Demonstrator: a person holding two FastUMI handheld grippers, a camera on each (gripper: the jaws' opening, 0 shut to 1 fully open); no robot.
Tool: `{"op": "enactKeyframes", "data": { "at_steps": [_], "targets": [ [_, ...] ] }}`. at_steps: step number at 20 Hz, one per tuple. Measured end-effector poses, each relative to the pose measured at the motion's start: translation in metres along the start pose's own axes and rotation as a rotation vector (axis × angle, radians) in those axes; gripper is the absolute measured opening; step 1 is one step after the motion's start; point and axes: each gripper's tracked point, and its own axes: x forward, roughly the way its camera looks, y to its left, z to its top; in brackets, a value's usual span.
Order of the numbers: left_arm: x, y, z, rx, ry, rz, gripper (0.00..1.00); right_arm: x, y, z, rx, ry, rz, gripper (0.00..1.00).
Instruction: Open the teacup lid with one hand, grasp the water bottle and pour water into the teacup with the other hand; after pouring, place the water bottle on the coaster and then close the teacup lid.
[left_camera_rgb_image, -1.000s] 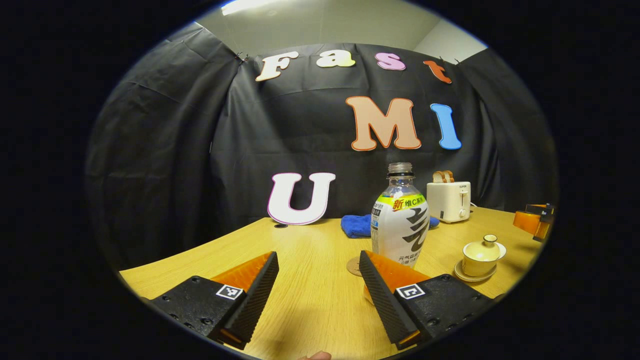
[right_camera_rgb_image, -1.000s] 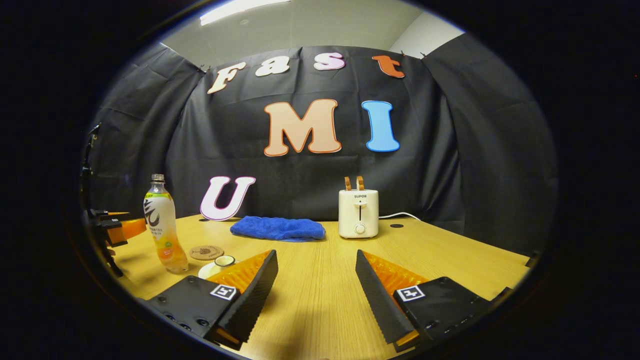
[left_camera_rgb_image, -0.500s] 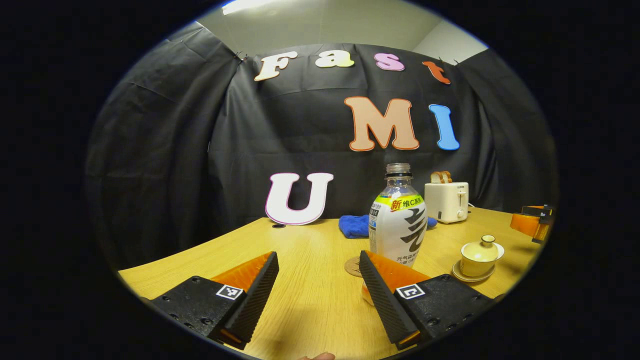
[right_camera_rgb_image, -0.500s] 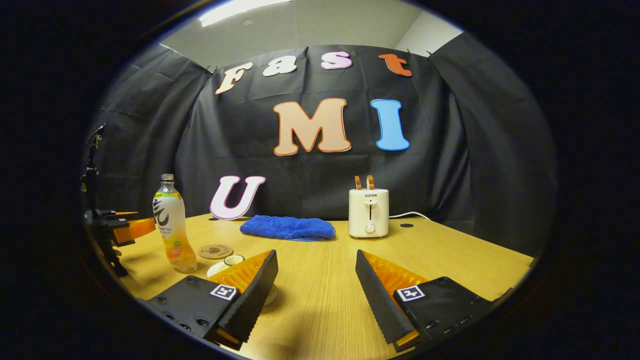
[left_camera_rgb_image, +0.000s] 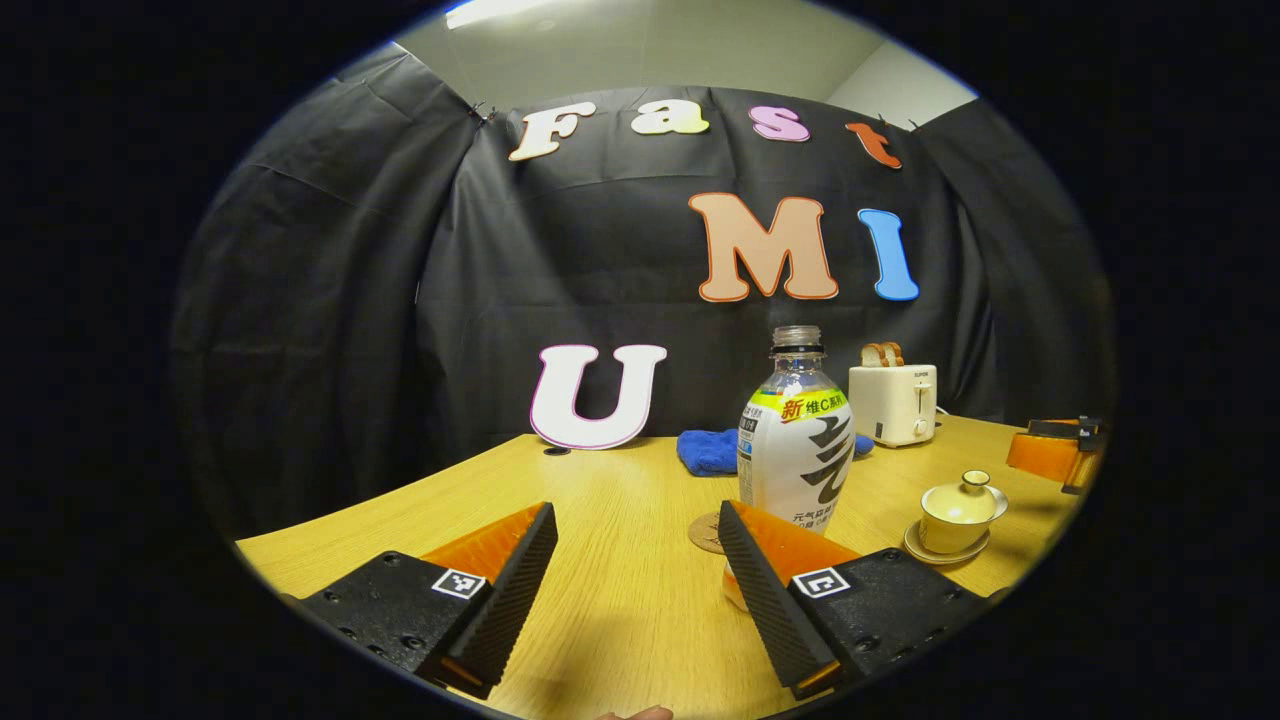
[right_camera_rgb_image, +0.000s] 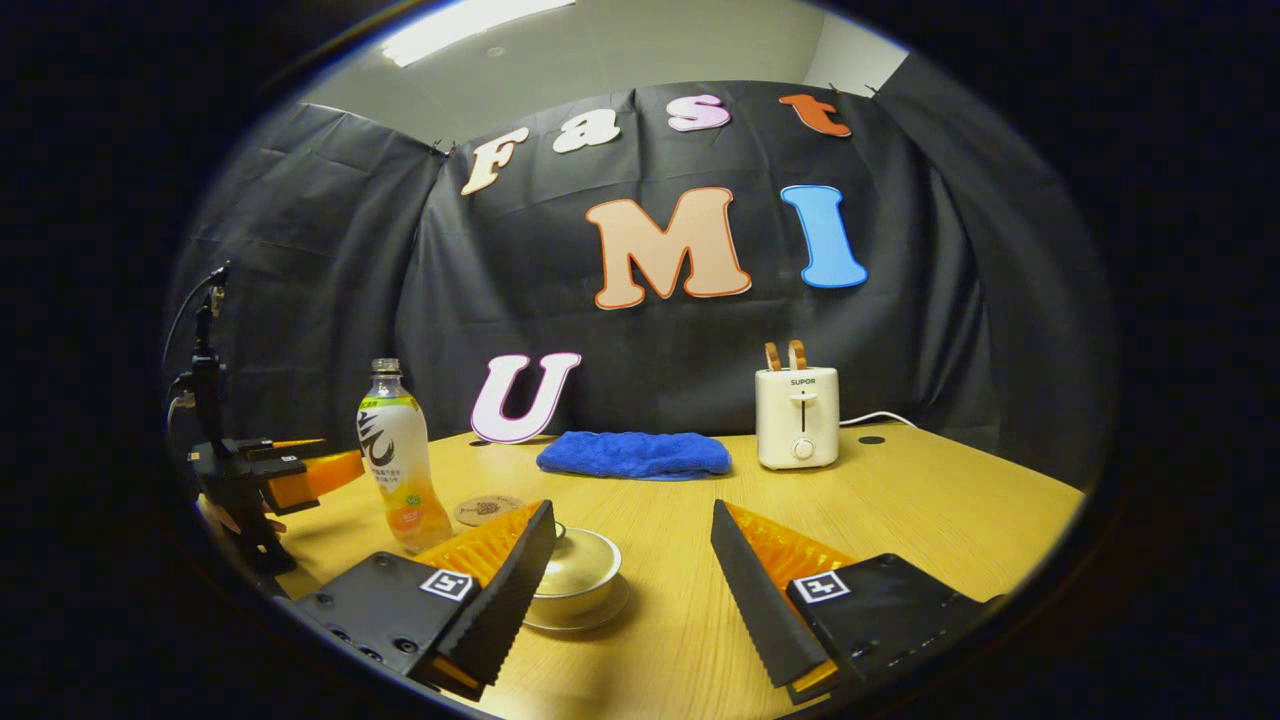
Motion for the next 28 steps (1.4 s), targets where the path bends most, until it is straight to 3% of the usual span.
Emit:
{"op": "enactKeyframes", "data": {
  "at_steps": [3, 4, 5, 8, 9, 10, 13, 17, 22, 28],
  "targets": [
    [0.0, 0.0, -0.001, 0.0, 0.0, -0.002, 0.95, 0.007, 0.015, -0.001, -0.05, 0.021, 0.027, 0.95],
    [0.0, -0.001, 0.0, 0.0, 0.0, -0.006, 0.95, 0.009, 0.019, -0.001, -0.065, 0.024, 0.033, 0.99],
    [0.001, -0.002, -0.001, 0.0, 0.0, -0.008, 0.95, 0.013, 0.025, -0.001, -0.079, 0.028, 0.043, 0.95],
    [0.0, -0.001, 0.0, -0.001, 0.0, -0.01, 0.95, 0.02, 0.036, -0.012, -0.114, 0.06, 0.059, 0.99],
    [0.0, -0.002, -0.001, -0.001, 0.0, -0.01, 0.95, 0.021, 0.04, -0.013, -0.118, 0.07, 0.067, 0.95],
    [0.0, -0.002, -0.001, -0.001, 0.0, -0.012, 0.94, 0.023, 0.044, -0.015, -0.122, 0.078, 0.074, 0.99],
    [0.001, -0.002, 0.0, -0.001, 0.0, -0.017, 0.94, 0.026, 0.05, -0.017, -0.144, 0.09, 0.08, 0.95],
    [0.001, -0.003, 0.0, -0.001, 0.001, -0.019, 0.95, 0.033, 0.053, -0.022, -0.162, 0.107, 0.076, 0.77],
    [0.001, -0.002, 0.0, -0.001, 0.001, -0.012, 0.95, 0.035, 0.058, -0.032, -0.17, 0.154, 0.082, 0.76],
    [0.001, -0.002, 0.0, -0.001, 0.0, -0.014, 0.95, 0.042, 0.056, -0.027, -0.198, 0.114, 0.064, 0.44]
  ]
}}
